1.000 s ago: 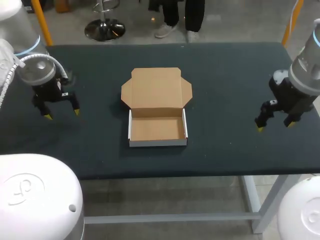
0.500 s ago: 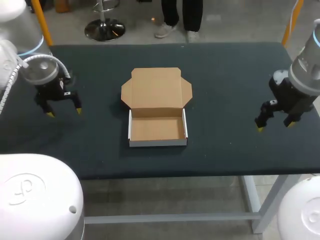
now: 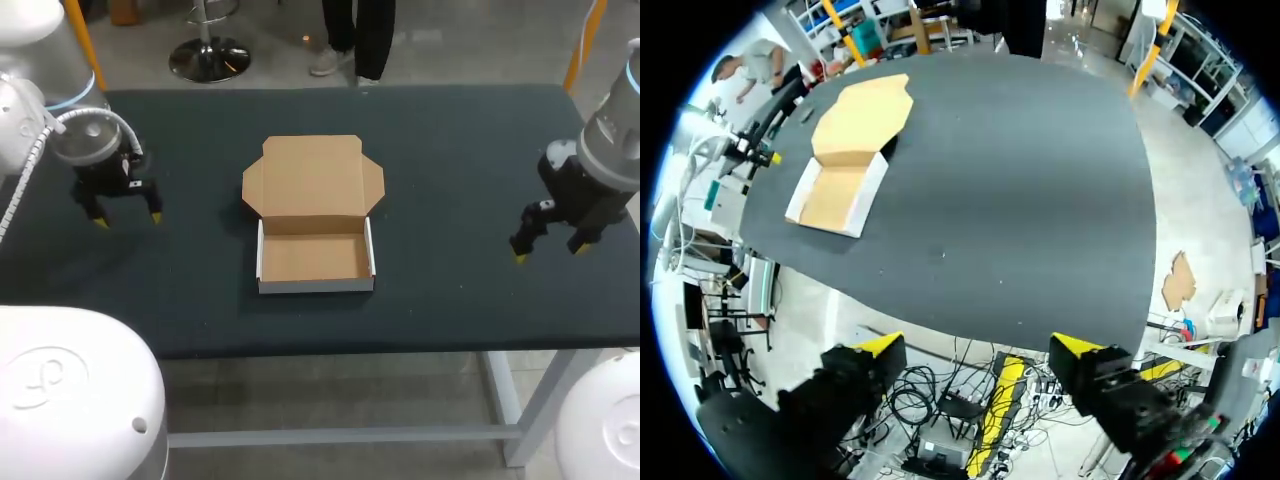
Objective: Assemble the packaging by folding the flat box into shape, placing the metal phone stand inside, and closing the box properly
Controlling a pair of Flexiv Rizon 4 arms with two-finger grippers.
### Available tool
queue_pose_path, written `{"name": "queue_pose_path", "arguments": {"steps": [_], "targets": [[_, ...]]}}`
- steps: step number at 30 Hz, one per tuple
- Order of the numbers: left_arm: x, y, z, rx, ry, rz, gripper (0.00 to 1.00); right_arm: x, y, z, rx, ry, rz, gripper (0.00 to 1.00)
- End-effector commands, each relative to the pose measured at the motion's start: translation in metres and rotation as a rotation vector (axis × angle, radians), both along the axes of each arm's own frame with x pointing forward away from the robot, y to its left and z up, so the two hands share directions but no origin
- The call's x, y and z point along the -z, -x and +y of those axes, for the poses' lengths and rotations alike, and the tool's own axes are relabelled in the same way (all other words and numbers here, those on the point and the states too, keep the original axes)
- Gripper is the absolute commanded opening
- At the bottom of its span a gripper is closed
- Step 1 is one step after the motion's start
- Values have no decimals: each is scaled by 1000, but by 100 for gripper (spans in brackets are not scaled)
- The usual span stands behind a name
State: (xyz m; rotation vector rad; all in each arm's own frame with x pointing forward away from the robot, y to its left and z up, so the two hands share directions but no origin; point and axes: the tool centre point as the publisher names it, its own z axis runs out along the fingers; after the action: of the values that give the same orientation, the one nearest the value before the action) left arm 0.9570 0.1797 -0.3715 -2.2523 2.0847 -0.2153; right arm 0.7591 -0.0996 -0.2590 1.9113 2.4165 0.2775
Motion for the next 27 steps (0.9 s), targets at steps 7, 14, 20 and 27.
{"name": "queue_pose_path", "arguments": {"steps": [7, 14, 20, 27], "targets": [[18, -32, 3, 8, -24, 17, 100, -3, 0, 0, 0, 3, 5, 100], [20, -44, 12, -4, -26, 18, 100, -3, 0, 0, 0, 3, 5, 100], [18, -54, 19, -7, -26, 18, 100, -3, 0, 0, 0, 3, 5, 100], [19, -68, 25, -5, -22, 25, 100, -3, 0, 0, 0, 3, 5, 100]]}}
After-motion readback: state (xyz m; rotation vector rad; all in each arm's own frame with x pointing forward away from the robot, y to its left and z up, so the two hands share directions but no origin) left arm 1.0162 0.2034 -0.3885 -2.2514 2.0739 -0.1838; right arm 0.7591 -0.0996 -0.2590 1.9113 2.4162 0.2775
